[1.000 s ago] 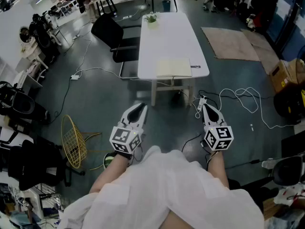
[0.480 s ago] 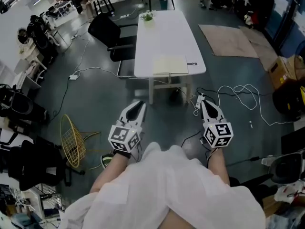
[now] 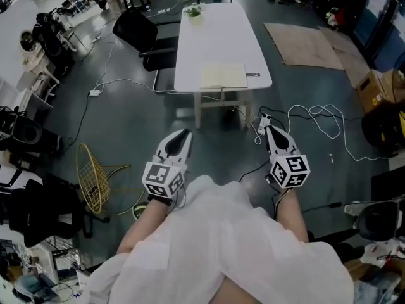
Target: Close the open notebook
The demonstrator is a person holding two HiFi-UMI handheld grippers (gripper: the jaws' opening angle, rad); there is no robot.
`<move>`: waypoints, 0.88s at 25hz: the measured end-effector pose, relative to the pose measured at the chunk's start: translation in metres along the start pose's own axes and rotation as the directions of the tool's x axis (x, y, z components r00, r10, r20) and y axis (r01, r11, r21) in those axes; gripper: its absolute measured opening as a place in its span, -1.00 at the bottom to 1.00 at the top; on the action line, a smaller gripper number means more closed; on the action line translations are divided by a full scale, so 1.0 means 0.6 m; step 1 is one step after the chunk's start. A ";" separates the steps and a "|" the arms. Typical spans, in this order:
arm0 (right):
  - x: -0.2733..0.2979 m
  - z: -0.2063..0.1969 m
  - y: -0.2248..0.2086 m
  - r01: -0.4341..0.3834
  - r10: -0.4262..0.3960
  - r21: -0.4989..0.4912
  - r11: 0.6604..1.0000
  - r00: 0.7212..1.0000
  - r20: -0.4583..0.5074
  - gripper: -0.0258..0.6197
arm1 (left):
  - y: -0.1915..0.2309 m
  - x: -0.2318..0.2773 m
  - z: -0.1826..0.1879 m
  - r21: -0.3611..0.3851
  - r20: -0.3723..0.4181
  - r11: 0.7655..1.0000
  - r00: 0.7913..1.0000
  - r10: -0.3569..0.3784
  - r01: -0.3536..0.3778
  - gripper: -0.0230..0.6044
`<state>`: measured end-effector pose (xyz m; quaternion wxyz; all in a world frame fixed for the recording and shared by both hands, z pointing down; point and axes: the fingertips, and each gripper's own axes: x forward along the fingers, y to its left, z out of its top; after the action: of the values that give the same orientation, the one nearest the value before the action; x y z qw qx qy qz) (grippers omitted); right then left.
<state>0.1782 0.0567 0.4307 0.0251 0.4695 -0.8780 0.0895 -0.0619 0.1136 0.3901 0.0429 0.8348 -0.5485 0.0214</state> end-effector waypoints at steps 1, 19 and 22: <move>0.007 0.000 0.000 -0.003 0.003 -0.003 1.000 1.000 -0.004 -0.91 | 0.008 0.004 0.001 -0.006 0.002 1.000 1.000 0.009 -0.008 -0.81; 0.285 -0.022 -0.092 0.015 -0.014 0.005 1.000 0.997 -0.077 -0.79 | 0.191 0.219 -0.010 -0.006 -0.039 1.000 0.999 0.022 -0.022 -0.81; 0.338 -0.029 -0.106 0.026 -0.025 0.015 1.000 0.995 -0.099 -0.76 | 0.231 0.255 -0.011 -0.005 -0.053 1.000 0.998 0.024 -0.025 -0.81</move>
<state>0.1172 -0.1412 0.4821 0.0659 0.4758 -0.8689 0.1195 -0.1280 -0.0804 0.4162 0.0598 0.8269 -0.5575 0.0424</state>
